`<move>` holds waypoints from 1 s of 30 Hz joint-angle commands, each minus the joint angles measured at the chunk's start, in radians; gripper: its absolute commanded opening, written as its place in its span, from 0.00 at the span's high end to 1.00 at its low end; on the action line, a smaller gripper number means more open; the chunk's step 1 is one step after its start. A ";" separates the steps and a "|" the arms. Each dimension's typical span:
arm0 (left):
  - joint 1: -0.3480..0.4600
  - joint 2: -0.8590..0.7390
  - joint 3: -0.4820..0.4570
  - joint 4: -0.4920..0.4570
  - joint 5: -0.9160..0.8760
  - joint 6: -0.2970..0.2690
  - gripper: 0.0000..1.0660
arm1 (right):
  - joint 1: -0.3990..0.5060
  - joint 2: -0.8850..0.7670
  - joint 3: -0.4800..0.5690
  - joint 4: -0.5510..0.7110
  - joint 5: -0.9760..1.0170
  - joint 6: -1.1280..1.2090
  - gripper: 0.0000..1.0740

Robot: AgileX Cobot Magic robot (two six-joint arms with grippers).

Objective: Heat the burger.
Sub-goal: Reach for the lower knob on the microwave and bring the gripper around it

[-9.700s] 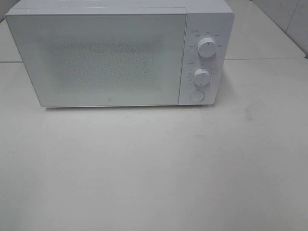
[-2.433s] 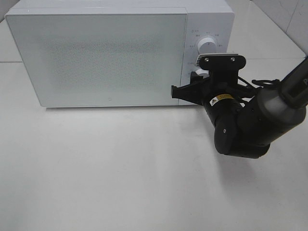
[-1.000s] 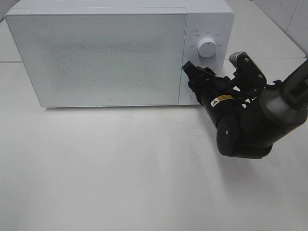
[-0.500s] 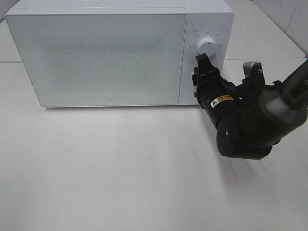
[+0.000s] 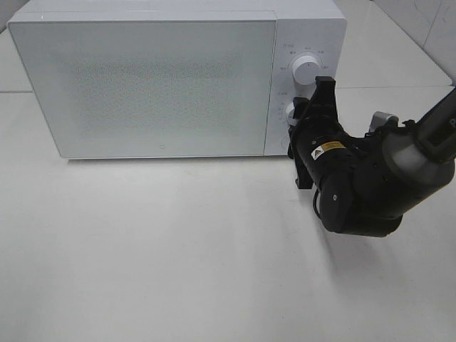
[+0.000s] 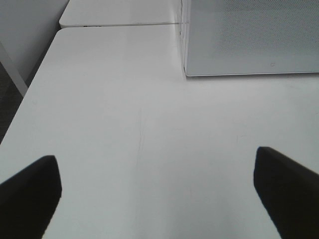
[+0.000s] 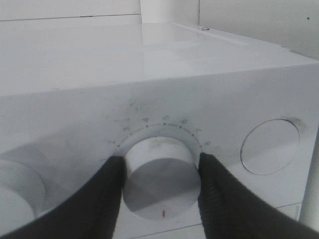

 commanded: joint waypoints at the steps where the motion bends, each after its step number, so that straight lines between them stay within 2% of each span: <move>1: 0.004 -0.022 0.004 -0.003 -0.008 -0.003 0.05 | -0.005 -0.007 -0.020 -0.034 -0.060 0.059 0.98; 24: 0.004 -0.022 0.004 -0.003 -0.008 -0.003 0.05 | -0.005 -0.007 -0.020 0.010 -0.120 0.062 0.96; 30: 0.004 -0.022 0.004 -0.003 -0.008 -0.003 0.05 | -0.005 -0.007 -0.020 0.013 -0.120 0.010 0.90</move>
